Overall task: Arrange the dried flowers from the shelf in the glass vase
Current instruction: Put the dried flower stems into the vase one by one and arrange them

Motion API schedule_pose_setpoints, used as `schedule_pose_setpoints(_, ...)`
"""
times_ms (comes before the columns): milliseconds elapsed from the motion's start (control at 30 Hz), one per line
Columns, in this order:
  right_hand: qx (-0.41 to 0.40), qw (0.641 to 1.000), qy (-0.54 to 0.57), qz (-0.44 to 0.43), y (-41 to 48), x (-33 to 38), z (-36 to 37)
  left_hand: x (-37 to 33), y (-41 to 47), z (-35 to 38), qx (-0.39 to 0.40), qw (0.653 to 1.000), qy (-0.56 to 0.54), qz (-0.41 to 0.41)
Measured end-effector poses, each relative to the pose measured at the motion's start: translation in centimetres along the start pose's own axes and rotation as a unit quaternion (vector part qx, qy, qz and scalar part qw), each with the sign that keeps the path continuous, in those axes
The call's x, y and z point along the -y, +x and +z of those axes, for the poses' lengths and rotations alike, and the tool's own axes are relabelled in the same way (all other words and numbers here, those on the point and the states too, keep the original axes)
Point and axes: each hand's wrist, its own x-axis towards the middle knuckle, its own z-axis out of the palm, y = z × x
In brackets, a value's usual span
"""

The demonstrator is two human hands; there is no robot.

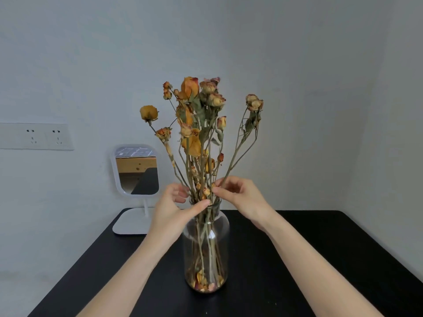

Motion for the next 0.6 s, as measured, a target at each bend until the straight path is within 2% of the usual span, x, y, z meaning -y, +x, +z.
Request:
schedule_pose_setpoints(133, -0.006, 0.999, 0.042, -0.011, 0.1, 0.2, 0.2, -0.8, 0.2, 0.6, 0.023, 0.999, -0.028, 0.005)
schedule_pose_setpoints(300, -0.006, 0.991, 0.13, -0.025, 0.1, 0.6, -0.2, -1.3, 0.8, -0.1, 0.04, 0.986, -0.16, -0.034)
schedule_pose_setpoints(367, 0.002, 0.986, 0.163, -0.023, 0.0, 0.5, -0.4, -1.3, 0.7, -0.3, 0.054, 0.981, -0.18, -0.041)
schedule_pose_setpoints(600, -0.015, 0.996, 0.086, 0.019, 0.0, -0.1, -0.2, -0.7, 0.8, -0.1, 0.086, 0.977, -0.181, -0.073)
